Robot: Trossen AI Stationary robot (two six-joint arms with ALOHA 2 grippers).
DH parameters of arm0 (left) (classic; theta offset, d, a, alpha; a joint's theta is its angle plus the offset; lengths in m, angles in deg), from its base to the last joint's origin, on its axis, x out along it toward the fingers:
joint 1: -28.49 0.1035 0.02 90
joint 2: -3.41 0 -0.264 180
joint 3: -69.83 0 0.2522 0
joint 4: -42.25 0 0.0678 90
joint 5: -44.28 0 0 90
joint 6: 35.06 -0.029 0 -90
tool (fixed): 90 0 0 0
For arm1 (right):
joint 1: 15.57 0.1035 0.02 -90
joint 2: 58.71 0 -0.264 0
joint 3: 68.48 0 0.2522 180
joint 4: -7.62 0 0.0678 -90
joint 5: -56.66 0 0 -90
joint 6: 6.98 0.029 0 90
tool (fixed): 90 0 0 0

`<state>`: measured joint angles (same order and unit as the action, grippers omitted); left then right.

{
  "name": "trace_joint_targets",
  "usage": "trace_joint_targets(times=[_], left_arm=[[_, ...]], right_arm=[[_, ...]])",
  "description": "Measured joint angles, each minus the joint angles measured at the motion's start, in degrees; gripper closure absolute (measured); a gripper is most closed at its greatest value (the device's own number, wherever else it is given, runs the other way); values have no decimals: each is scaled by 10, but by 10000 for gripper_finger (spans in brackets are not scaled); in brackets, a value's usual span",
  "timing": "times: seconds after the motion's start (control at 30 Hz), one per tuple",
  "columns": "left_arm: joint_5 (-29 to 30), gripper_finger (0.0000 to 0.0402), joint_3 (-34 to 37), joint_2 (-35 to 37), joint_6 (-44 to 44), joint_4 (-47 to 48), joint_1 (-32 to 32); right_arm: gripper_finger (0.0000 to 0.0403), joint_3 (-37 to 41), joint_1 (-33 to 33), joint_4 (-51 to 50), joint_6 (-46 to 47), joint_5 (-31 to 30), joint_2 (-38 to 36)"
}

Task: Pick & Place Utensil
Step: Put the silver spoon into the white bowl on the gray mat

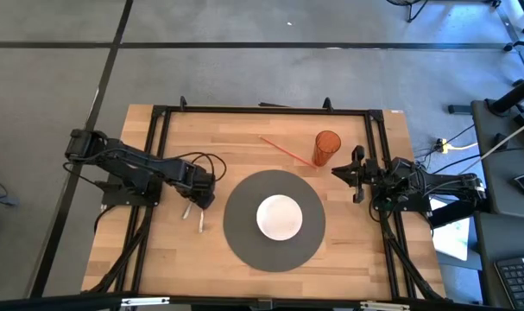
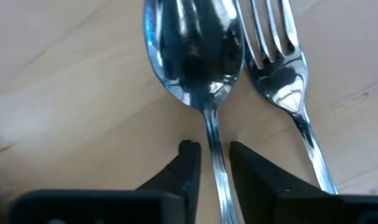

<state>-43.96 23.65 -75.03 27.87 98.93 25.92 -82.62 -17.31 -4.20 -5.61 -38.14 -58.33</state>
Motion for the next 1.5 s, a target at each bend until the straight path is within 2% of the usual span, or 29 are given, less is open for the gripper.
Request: trace_joint_targets(times=[0.17,0.33,0.43,0.6,0.83,0.93,1.07,1.27,1.4,1.5], left_arm=[[6,388,0,0,-9,-2,0],[36,389,-11,-2,-20,14,0],[93,393,-36,-5,-43,52,1],[139,395,-121,-3,-94,96,-12],[168,396,-281,-35,-275,90,-61],[203,396,-366,-77,-374,86,-87],[246,394,-496,-168,-492,99,-111],[349,393,-709,-338,-648,226,-136],[350,392,-814,-438,-733,293,-144],[349,392,-867,-500,-808,302,-148]], right_arm=[[360,0,0,0,1,0,0],[360,0,0,0,1,0,0],[360,0,0,0,1,0,0],[360,0,0,0,1,0,0],[360,0,0,0,1,0,0],[360,0,0,0,-1,0,0],[360,0,0,0,-1,-1,0],[360,0,0,0,-1,-1,0],[360,0,0,0,-1,0,0],[360,0,0,0,-1,0,0]])
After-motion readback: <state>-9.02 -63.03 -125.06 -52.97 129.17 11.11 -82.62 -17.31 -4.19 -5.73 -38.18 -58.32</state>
